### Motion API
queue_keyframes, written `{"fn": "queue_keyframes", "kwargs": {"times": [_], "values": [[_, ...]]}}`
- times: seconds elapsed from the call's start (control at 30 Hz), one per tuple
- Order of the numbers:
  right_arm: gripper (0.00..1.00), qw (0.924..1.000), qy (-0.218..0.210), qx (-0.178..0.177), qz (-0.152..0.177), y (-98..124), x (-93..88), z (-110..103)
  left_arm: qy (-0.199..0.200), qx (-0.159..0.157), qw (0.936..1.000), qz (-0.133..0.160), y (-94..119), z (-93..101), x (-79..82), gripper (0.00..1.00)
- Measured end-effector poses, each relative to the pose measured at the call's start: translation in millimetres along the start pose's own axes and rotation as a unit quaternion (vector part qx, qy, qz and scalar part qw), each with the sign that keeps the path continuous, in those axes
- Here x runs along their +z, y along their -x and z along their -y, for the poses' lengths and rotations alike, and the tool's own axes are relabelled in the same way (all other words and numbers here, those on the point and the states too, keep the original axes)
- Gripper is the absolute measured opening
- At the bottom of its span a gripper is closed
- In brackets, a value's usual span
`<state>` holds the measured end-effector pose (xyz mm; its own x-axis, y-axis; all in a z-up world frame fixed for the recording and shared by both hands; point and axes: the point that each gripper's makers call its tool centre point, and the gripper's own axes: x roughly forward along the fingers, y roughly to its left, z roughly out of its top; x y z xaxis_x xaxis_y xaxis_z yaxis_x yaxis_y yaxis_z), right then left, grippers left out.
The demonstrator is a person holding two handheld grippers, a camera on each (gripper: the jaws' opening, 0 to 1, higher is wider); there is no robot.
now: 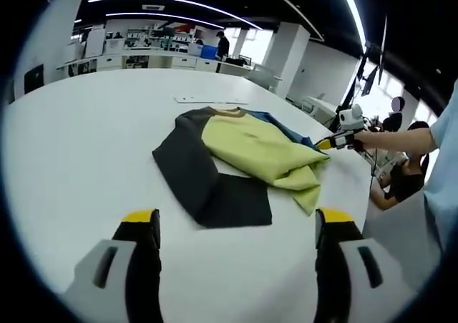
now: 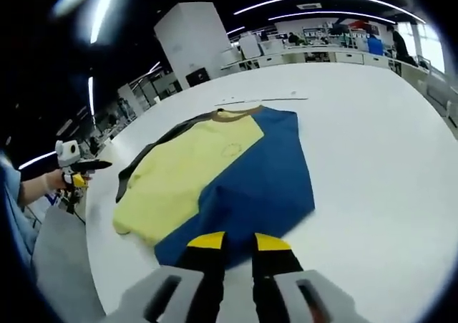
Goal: Fold the garment on the visible template until the final outline fits inside the template.
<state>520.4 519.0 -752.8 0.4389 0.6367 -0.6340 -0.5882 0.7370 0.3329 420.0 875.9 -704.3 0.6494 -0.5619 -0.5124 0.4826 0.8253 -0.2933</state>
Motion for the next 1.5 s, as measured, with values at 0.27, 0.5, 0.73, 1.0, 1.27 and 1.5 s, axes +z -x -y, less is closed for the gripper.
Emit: {"fn": "queue_keyframes", "kwargs": {"times": [0.27,0.5,0.73,1.0,1.27,1.5], "values": [[0.00,1.0000,-0.007,-0.001,0.005,0,1.4,1,-0.001,0.000,1.0000,0.000,1,-0.1,0.7,0.86],[0.00,0.9997,-0.005,-0.009,0.023,14,11.0,6,-0.002,0.001,1.0000,0.001,2,-0.6,1.5,0.86],[0.00,0.9978,-0.018,-0.057,0.030,55,9.9,48,-0.008,-0.002,1.0000,0.003,0,0.2,7.4,0.86],[0.00,0.9936,-0.028,-0.107,0.023,93,-3.9,84,-0.009,-0.009,0.9999,0.000,-6,2.6,7.5,0.86],[0.00,0.9853,-0.043,-0.165,0.004,123,-21.0,128,-0.010,-0.013,0.9998,-0.006,-9,3.0,7.7,0.85],[0.00,0.9724,-0.071,-0.222,-0.009,141,-28.9,179,0.001,-0.018,0.9998,-0.007,-9,2.5,8.6,0.86]]}}
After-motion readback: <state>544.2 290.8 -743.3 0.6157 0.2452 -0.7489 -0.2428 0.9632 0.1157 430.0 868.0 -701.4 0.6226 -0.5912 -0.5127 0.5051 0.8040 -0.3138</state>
